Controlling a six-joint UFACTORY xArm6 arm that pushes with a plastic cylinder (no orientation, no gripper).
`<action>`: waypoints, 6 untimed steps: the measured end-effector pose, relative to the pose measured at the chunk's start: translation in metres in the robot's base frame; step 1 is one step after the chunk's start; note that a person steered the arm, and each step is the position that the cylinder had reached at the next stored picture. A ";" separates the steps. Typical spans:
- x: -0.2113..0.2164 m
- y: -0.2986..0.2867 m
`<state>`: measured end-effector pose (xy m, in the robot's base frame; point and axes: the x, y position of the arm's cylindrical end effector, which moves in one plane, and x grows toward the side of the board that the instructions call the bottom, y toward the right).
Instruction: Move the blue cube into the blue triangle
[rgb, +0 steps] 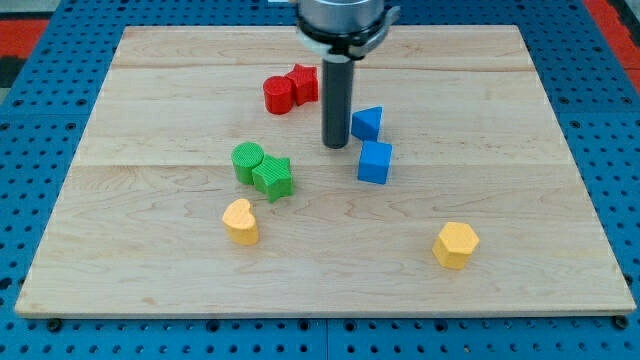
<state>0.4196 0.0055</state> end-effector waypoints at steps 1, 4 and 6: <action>0.044 0.000; 0.037 0.073; 0.056 0.104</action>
